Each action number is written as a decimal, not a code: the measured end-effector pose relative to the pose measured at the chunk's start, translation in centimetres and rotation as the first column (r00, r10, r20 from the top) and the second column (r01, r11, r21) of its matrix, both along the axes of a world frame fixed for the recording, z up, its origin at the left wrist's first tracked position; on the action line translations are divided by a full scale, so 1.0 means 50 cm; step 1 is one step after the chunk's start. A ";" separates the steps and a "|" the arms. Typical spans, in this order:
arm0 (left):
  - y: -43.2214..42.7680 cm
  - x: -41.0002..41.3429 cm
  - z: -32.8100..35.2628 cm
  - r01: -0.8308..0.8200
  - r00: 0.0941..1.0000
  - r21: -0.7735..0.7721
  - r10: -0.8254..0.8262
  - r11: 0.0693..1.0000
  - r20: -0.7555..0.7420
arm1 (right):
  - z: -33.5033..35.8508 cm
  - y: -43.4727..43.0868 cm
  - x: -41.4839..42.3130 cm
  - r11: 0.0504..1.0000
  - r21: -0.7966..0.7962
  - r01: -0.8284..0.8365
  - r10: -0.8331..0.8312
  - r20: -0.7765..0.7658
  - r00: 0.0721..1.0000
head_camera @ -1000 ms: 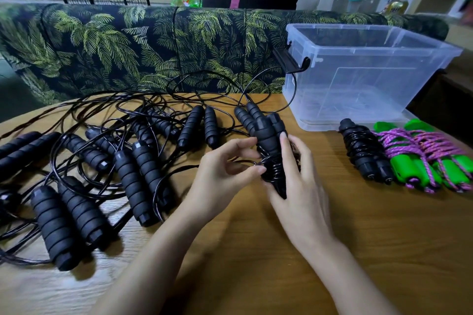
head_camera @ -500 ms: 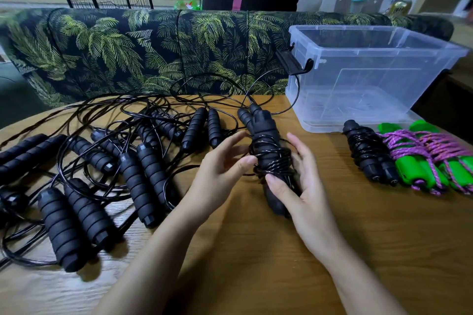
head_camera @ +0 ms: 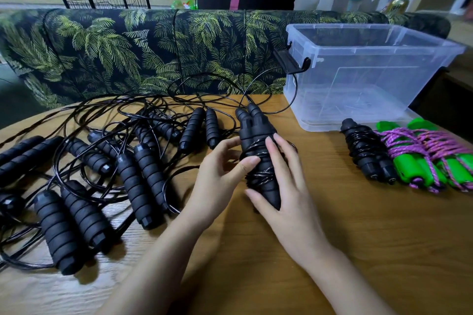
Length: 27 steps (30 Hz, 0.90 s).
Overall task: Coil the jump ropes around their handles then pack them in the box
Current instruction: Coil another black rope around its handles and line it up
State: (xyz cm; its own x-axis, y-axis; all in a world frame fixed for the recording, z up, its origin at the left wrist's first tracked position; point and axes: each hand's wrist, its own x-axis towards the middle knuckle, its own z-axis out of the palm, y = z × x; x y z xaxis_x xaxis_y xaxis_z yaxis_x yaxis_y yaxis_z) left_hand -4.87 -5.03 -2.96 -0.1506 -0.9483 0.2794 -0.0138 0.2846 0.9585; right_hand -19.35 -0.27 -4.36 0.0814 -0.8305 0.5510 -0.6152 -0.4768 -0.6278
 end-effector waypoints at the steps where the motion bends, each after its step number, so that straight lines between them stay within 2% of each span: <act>1: 0.001 0.001 0.002 0.014 1.000 -0.005 -0.014 1.000 0.023 | -0.001 -0.002 -0.003 1.000 -0.004 -0.001 0.001 -0.001 1.000; 6: 0.001 0.015 0.019 0.107 0.986 -0.020 -0.103 0.994 0.131 | 0.010 -0.008 -0.019 0.996 0.067 -0.060 0.047 0.183 0.982; 9: 0.004 0.012 0.015 0.013 0.985 -0.071 0.000 0.997 0.172 | 0.008 -0.008 -0.019 0.998 0.050 0.032 -0.034 0.045 0.998; 10: 0.005 0.011 0.014 -0.016 0.984 -0.086 0.031 0.996 0.177 | 0.006 -0.009 -0.019 0.997 0.063 0.036 -0.038 0.041 0.998; 13: 0.003 0.016 0.017 -0.026 0.985 -0.116 0.046 0.993 0.169 | 0.004 -0.012 -0.020 0.991 0.126 -0.035 0.012 0.179 0.984; 16: 0.003 0.022 0.025 0.053 0.987 -0.094 -0.038 0.994 0.158 | 0.008 -0.013 -0.026 0.976 0.176 -0.131 0.060 0.361 0.930; 21: 0.004 0.025 0.027 0.130 0.979 -0.093 -0.113 0.987 0.168 | 0.014 -0.011 -0.030 0.963 0.197 -0.183 0.075 0.455 0.887; 27: 0.006 0.023 0.032 0.103 0.995 -0.072 -0.101 0.992 0.021 | 0.026 -0.008 -0.037 0.924 0.232 -0.303 0.099 0.621 0.778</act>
